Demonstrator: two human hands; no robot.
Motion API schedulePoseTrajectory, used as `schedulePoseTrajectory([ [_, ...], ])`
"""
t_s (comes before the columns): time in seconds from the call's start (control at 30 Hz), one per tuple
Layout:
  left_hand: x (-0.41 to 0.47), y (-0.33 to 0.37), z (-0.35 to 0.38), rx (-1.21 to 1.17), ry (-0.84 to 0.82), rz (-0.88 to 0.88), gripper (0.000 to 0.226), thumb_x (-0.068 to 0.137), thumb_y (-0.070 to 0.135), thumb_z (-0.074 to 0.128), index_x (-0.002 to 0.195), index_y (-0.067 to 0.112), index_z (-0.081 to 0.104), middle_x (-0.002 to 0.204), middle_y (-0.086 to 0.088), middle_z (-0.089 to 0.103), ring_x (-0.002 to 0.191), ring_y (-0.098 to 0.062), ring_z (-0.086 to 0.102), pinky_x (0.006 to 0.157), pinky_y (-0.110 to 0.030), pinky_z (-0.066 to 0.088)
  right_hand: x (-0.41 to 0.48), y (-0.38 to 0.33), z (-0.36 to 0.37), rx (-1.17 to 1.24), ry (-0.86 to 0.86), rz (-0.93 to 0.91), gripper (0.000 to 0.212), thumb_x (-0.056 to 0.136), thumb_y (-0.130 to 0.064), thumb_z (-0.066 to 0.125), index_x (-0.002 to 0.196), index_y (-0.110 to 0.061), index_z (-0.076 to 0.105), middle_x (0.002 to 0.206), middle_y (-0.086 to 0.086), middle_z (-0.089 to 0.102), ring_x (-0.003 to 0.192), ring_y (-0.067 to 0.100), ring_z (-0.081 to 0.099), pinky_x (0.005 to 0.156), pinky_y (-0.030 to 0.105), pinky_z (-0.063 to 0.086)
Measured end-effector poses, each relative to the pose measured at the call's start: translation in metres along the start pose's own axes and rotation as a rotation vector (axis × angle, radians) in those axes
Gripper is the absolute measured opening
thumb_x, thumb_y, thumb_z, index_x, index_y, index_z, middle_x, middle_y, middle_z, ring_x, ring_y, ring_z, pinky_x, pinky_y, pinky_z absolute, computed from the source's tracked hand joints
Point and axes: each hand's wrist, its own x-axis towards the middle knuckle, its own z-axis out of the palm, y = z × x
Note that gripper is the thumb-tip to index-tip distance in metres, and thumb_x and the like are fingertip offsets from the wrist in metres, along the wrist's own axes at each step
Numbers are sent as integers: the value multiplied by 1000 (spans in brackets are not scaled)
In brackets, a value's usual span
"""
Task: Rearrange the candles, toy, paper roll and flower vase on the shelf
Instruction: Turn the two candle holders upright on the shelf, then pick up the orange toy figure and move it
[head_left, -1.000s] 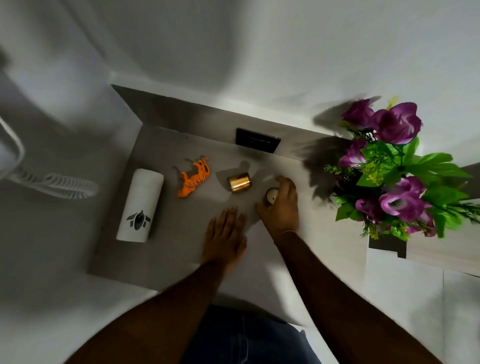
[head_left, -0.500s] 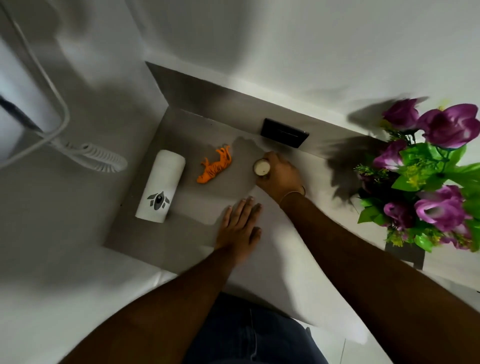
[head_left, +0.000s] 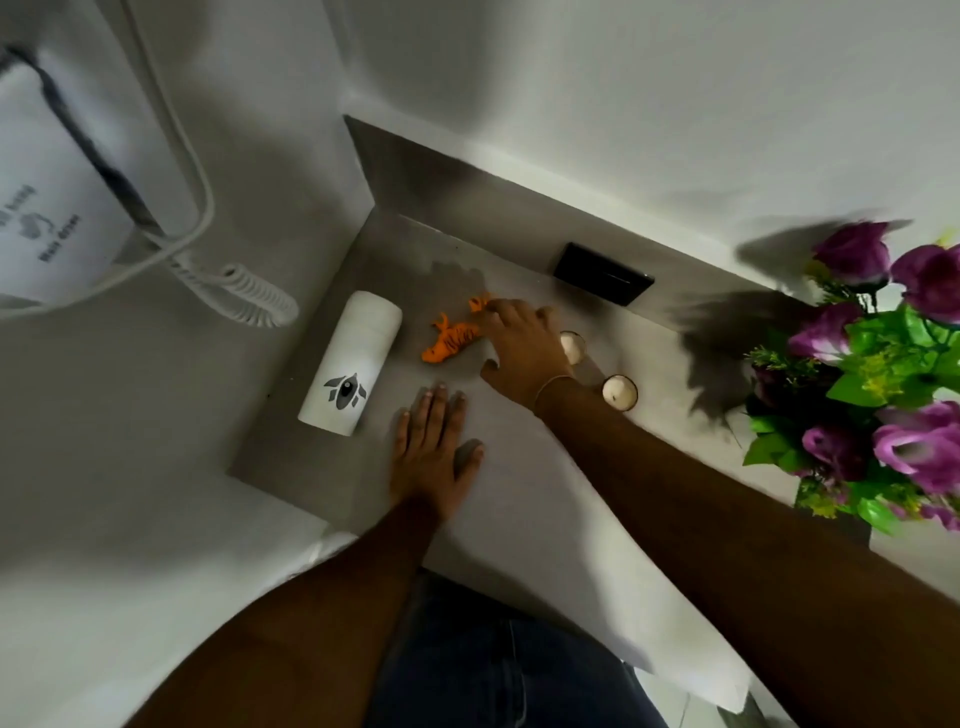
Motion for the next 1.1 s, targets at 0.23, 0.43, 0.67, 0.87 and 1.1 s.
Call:
schedulePoseTrajectory([
  [0.23,6,-14,-3,-4,29,-6,95,103,76,38,173,30,-7,182,-8,-17,169,-30,-16,137,-55,-4,35,-35,21,589,-69,731,57,89,-61,58,117,-12,69,118,15,71,110,38,69,84,39,53],
  [0.43,5,-18,-3,-52,61,36,89,95,73,20,167,28,-8,182,-12,-6,170,-35,-4,137,-59,5,58,-71,37,764,-34,952,78,76,-75,69,127,-16,65,131,12,67,125,35,63,103,43,51],
  [0.67,4,-25,2,-88,131,60,88,104,69,44,174,27,11,184,-9,3,171,-30,2,137,-57,10,66,-45,34,928,161,988,49,84,-53,79,110,-15,60,116,11,71,110,36,69,88,38,56],
  [0.87,7,-35,10,-76,221,98,82,105,63,46,174,29,17,184,-5,11,171,-26,10,135,-59,18,57,-37,27,769,347,809,25,96,-41,63,99,-20,49,94,5,67,87,33,68,70,34,48],
  [1.1,7,-36,8,-69,226,106,79,106,65,40,174,31,17,184,-5,11,171,-25,9,136,-58,15,56,-39,29,724,192,613,54,82,-35,73,128,-22,48,132,6,51,109,33,62,91,47,57],
])
